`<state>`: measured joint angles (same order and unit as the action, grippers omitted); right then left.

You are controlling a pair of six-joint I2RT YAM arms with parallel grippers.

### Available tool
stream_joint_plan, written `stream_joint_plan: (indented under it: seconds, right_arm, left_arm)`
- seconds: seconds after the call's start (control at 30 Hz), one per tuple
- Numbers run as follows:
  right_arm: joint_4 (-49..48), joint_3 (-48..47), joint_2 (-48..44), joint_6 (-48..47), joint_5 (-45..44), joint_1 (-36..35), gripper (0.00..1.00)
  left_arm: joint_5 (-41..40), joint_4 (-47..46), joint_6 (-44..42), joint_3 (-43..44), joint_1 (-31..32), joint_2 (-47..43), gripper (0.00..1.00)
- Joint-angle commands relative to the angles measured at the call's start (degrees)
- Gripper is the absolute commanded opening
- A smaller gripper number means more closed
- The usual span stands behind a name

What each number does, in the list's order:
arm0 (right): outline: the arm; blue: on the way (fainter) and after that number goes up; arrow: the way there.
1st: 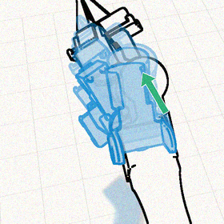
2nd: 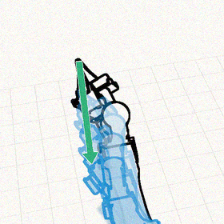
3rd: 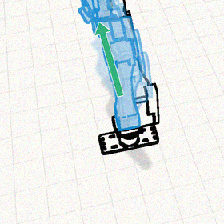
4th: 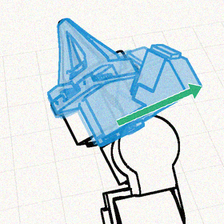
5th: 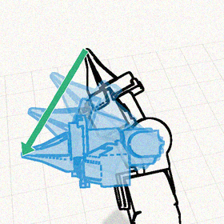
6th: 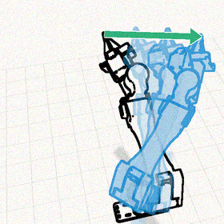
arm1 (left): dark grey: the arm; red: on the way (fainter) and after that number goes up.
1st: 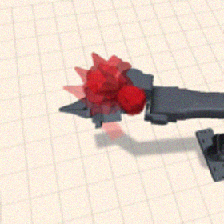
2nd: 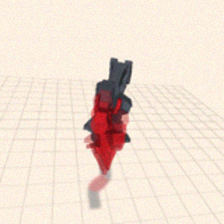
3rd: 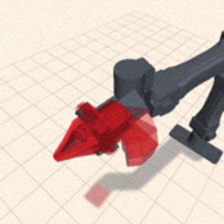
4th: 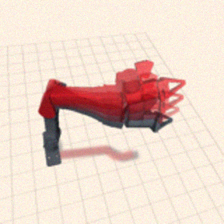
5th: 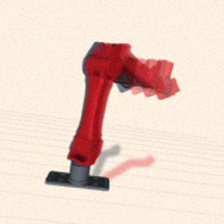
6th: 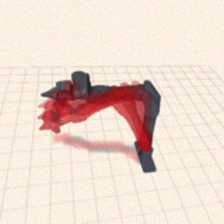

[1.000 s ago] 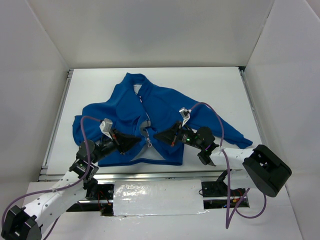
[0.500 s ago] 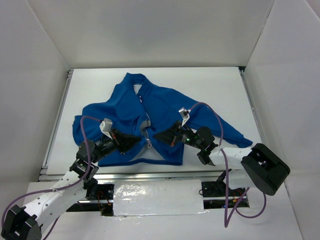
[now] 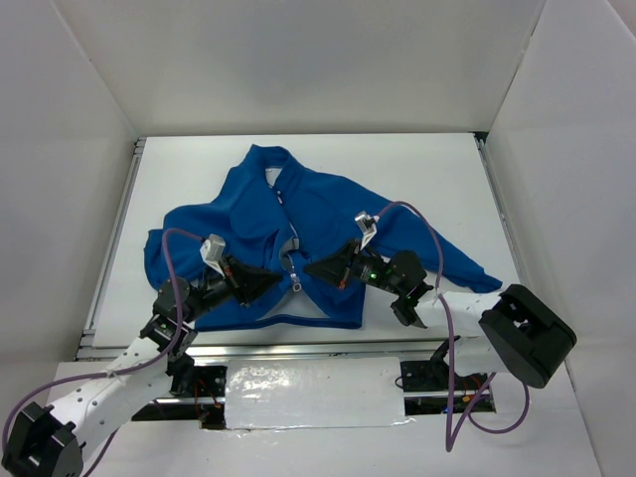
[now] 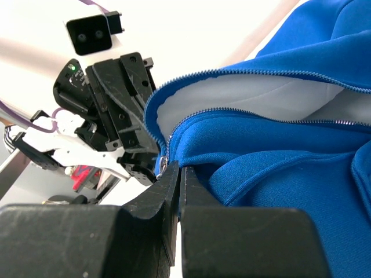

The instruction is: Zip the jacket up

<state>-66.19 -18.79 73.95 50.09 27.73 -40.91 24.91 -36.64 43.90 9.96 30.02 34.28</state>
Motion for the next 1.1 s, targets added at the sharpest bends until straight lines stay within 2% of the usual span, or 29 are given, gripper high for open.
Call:
stream_joint_plan:
  seconds: [0.0, 0.4, 0.6, 0.87, 0.93, 1.07]
  right_arm:
    - [-2.63, -3.19, 0.05, -0.51, 0.84, 0.39, 0.0]
    - [3.09, -6.0, -1.01, -4.47, 3.56, 1.53, 0.0]
    - [3.53, -7.05, 1.54, -4.64, 7.43, 1.36, 0.01]
    - [7.65, -5.12, 1.37, -5.17, 4.89, 0.92, 0.15]
    - [8.53, -4.95, 1.19, -5.52, 4.36, 0.83, 0.28]
    - [12.3, -4.85, -0.21, -6.4, 2.69, 0.83, 0.39]
  left_arm:
    - [3.74, -7.03, 0.48, -0.37, -0.05, 0.52, 0.0]
    - [10.77, -7.92, 0.05, -0.64, -0.05, 3.6, 0.0]
    - [9.64, -6.51, -1.36, -0.46, -0.05, 5.88, 0.0]
    - [9.11, -8.09, -1.63, -0.11, -0.05, 8.95, 0.0]
    - [9.02, -8.44, -1.62, -0.11, -0.05, 9.31, 0.0]
    - [8.32, -8.62, -1.54, -0.73, -0.05, 9.22, 0.0]
